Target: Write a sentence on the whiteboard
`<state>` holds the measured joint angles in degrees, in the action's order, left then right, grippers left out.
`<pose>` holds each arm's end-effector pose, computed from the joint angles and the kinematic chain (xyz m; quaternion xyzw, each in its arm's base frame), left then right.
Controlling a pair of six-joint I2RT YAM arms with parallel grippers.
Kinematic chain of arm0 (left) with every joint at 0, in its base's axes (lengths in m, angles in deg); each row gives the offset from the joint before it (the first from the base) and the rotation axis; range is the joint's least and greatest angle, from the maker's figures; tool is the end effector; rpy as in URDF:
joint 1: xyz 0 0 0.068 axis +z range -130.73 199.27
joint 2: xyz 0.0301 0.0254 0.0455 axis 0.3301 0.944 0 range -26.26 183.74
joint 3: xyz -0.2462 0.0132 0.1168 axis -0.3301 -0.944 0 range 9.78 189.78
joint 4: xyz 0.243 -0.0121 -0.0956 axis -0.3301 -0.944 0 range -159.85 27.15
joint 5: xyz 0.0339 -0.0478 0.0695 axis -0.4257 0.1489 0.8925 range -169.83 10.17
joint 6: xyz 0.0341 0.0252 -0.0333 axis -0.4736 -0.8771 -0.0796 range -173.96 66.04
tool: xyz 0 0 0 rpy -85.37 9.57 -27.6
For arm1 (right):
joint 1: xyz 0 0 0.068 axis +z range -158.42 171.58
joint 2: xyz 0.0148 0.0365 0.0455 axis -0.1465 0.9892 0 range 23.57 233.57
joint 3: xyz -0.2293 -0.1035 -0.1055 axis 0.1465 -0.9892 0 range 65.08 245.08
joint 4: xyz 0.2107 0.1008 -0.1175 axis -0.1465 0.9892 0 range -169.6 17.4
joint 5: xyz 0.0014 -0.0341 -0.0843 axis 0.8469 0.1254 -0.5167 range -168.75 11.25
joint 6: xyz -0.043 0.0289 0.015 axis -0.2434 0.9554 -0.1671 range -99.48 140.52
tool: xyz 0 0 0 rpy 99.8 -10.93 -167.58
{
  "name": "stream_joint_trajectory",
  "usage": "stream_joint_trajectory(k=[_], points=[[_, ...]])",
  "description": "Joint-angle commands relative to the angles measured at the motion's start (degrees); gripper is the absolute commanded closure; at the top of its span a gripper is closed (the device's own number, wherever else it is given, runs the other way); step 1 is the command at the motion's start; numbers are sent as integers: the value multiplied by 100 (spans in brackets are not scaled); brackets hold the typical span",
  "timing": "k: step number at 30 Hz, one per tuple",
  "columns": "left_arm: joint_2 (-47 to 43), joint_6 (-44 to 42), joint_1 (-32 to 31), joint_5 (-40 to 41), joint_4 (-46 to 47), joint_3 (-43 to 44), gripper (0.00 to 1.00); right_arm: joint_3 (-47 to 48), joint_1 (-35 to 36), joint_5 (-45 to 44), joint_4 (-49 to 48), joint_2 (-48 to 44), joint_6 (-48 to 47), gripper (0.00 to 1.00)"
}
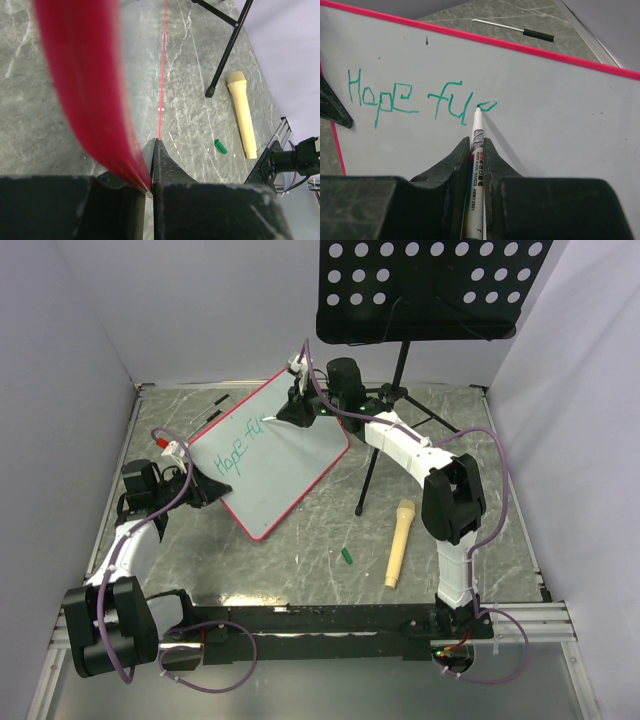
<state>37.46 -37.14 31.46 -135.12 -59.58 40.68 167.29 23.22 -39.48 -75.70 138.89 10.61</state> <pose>0.2247 0.0185 0.2214 0.0345 0.7995 -0.4186 0.4294 0.3987 0.2722 0.3251 -0.4554 0.6371 0.3709 0.4992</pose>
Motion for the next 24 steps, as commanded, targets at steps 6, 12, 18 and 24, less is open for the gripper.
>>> stream_joint_trajectory(k=[6,12,18,24], points=[[-18,-328,-32,80,262,268,99,44,35,81,-47,34,-134,100],[-27,-337,-23,97,253,268,99,-175,18,90,-109,-81,-160,100],[-27,-337,-23,106,253,277,99,-316,9,37,-153,-160,-169,100],[-18,-346,-32,106,245,277,99,-421,-87,-51,-214,-239,-160,100]])
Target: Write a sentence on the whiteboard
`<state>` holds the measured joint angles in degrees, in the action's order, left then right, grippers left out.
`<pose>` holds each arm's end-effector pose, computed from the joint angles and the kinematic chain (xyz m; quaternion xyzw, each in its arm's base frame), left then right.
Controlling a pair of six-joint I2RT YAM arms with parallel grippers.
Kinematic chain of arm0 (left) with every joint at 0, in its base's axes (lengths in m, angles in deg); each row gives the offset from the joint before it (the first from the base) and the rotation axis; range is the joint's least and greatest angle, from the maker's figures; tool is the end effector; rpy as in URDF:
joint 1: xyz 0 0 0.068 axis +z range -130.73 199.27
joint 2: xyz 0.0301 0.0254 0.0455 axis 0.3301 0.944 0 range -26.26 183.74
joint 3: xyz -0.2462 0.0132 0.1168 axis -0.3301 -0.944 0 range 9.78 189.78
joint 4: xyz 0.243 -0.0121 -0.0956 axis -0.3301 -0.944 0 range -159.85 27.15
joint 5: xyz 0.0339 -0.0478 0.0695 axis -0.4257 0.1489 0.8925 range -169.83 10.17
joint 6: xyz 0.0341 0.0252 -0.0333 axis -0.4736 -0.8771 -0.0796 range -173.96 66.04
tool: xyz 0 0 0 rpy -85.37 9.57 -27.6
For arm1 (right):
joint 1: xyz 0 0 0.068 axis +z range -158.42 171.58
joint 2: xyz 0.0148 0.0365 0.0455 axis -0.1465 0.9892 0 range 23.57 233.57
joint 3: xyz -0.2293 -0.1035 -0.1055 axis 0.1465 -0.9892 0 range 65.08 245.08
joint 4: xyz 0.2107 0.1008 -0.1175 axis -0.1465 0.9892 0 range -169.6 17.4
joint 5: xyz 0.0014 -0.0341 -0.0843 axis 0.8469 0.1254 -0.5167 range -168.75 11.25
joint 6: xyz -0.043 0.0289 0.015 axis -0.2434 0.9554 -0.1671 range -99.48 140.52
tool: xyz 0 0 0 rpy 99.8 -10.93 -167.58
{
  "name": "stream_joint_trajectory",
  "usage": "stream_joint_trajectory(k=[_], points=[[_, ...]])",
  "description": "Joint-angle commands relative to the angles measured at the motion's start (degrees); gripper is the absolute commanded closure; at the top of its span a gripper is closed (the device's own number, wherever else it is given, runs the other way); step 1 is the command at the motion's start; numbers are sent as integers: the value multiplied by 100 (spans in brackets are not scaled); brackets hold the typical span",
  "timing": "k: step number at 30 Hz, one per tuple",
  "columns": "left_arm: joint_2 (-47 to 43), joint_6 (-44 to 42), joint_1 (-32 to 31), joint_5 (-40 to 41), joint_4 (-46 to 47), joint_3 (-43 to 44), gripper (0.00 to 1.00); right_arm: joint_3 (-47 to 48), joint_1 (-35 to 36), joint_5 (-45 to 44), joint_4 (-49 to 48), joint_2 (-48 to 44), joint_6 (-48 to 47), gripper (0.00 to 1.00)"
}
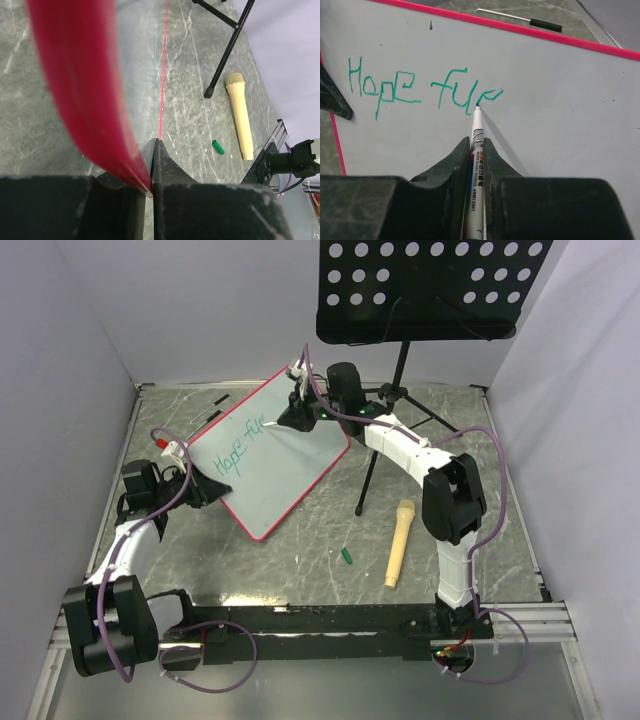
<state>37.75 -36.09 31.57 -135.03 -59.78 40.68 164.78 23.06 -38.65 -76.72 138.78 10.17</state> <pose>0.2250 0.0191 0.2200 0.0238 0.8014 -0.4223 0.4228 0.3979 0.2706 0.3125 -0.4593 0.6401 0.3741 0.4893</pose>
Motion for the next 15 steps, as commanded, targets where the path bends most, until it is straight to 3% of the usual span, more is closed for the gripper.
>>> stream_joint_trajectory(k=[1,15], points=[[-46,-451,-34,97,264,268,99,-179,-81,-151,-103,-228,-125,100],[-11,-486,-34,88,238,277,99,-12,-195,-204,-129,-237,-29,100]])
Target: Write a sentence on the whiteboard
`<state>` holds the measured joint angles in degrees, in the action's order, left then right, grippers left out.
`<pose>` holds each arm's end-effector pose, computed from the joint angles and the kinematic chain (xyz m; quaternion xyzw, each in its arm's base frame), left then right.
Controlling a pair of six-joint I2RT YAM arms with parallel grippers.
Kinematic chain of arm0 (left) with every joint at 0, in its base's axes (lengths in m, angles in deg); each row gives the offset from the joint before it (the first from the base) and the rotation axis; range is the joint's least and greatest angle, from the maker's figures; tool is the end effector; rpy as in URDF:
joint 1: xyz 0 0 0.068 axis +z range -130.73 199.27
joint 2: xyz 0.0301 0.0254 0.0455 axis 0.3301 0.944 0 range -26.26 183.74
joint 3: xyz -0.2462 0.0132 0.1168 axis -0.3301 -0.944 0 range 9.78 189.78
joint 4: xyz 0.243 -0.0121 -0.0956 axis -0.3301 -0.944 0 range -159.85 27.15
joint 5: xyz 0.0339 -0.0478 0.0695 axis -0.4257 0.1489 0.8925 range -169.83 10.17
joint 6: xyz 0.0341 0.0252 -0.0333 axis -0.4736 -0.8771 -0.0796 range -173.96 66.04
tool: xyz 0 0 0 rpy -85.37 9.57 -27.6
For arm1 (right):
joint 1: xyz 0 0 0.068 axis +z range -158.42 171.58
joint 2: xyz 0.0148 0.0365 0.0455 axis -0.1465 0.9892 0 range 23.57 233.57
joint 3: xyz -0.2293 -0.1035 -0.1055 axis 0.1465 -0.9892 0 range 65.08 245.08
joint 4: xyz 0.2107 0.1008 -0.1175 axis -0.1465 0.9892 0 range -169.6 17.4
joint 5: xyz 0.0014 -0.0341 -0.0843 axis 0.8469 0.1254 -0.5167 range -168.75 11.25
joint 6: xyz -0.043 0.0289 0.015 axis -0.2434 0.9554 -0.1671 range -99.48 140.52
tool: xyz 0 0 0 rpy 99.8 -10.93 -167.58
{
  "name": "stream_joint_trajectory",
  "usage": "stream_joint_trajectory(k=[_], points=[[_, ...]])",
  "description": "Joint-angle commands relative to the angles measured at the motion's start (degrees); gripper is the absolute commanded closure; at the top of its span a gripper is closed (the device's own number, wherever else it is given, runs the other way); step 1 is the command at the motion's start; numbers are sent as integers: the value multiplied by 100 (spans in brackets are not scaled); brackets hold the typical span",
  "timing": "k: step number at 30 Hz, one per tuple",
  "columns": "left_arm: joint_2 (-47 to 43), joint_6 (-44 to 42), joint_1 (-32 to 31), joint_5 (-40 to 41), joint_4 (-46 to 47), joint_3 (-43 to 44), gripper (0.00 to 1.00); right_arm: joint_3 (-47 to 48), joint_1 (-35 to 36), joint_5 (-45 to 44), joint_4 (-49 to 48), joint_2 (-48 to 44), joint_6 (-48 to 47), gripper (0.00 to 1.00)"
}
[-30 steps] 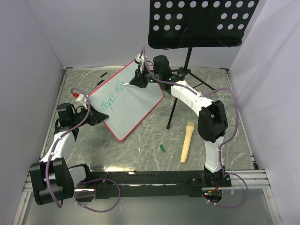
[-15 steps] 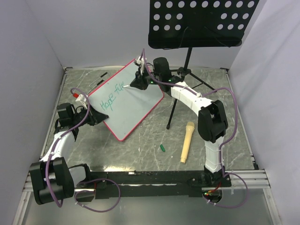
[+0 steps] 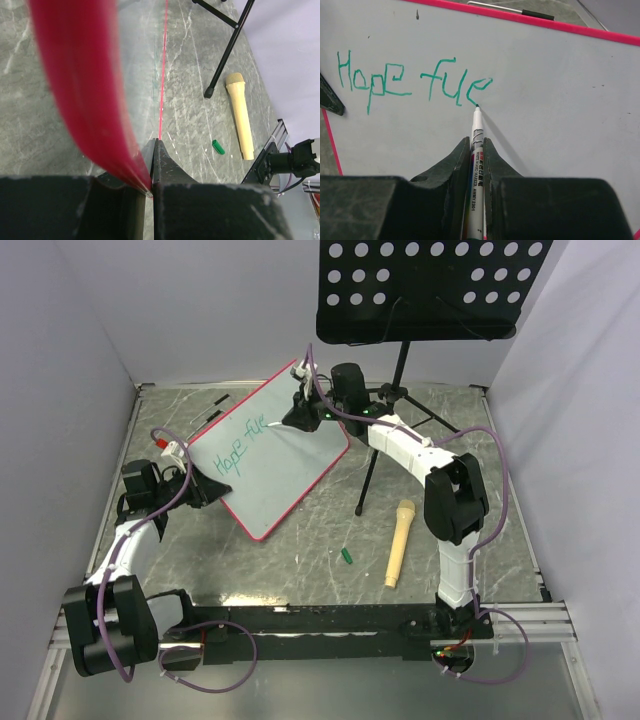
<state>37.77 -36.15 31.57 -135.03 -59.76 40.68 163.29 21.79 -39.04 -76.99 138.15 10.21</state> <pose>0.2251 0.0191 0.2200 0.0242 0.8014 -0.4221 0.4230 0.4013 0.2601 0.3089 -0.4502 0.6500 0.3667 0.4903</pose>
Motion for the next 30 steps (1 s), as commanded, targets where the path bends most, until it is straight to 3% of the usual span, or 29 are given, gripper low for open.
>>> stream_joint_trajectory(k=[1,12,17,30], points=[[-5,-479,-43,88,236,277,99,232,-86,-147,-77,-165,11,100],[57,-637,-34,106,78,338,99,216,-113,99,-77,-648,99,100],[136,-796,-34,150,-89,417,99,-267,-148,476,-217,-1087,20,100],[31,-945,-69,220,-248,453,99,-364,-368,1039,416,-1474,-411,100]])
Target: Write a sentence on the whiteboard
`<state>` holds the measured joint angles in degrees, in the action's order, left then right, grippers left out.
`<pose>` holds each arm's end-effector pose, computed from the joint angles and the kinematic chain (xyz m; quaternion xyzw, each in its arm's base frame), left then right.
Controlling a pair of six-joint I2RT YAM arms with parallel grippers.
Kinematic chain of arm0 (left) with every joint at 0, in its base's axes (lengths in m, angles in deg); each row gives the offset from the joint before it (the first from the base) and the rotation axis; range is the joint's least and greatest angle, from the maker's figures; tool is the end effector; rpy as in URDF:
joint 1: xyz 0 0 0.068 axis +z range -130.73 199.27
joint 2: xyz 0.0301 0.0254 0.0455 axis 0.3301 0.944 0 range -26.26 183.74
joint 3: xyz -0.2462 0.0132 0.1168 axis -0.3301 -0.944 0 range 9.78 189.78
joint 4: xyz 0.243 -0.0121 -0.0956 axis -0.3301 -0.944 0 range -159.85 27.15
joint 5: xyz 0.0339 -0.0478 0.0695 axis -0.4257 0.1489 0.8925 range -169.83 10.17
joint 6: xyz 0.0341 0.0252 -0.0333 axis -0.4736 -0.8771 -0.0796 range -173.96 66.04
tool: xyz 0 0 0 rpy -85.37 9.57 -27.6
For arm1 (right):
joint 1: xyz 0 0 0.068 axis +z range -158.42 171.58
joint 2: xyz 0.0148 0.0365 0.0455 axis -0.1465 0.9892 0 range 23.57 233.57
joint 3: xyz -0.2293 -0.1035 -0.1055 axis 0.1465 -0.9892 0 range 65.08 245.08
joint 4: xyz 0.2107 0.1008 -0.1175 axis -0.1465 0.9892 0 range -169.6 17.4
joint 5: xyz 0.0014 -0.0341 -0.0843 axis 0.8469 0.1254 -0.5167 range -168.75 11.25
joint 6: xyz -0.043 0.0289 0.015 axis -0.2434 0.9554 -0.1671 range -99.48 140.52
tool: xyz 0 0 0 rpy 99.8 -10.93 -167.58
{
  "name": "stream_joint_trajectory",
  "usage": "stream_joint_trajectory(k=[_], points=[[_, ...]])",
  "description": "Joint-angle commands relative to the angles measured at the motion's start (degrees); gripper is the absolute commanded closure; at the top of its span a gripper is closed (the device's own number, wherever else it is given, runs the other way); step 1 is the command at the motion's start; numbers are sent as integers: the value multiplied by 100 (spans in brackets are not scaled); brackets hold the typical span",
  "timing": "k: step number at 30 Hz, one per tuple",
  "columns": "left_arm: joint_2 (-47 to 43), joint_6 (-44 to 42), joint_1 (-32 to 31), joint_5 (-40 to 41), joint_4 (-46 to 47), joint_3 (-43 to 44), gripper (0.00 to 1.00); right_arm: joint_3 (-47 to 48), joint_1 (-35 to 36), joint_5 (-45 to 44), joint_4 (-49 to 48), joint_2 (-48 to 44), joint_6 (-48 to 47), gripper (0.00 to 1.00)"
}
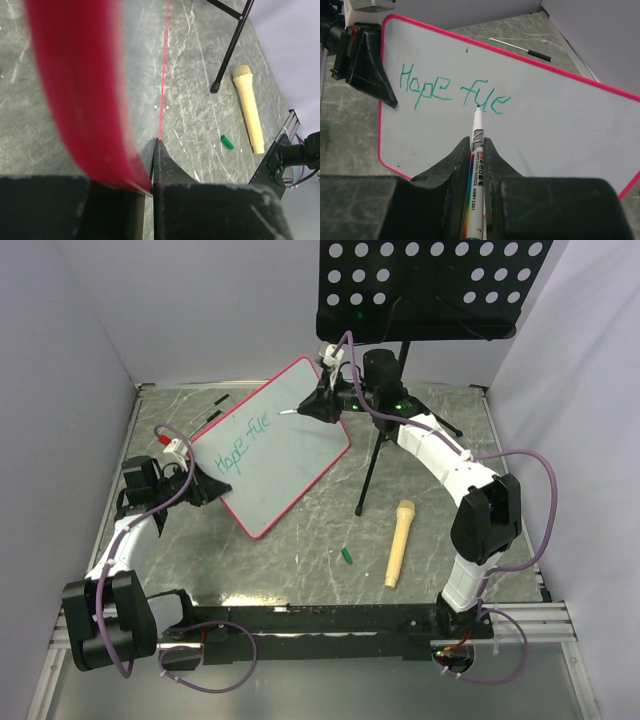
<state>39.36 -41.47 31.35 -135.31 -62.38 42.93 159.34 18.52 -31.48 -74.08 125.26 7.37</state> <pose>0.2308 0.0193 0.2232 0.0558 0.8044 -0.4086 0.4276 0.3625 0.2136 0.3777 -0.4802 0.5877 0.3799 0.5288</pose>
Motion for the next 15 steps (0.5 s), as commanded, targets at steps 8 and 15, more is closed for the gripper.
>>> stream_joint_trajectory(k=[8,15], points=[[-111,-537,-100,301,-29,280,99,119,-48,301,81,-53,-39,100],[-41,-923,-100,284,-564,394,99,-83,66,204,-287,-70,-39,100]])
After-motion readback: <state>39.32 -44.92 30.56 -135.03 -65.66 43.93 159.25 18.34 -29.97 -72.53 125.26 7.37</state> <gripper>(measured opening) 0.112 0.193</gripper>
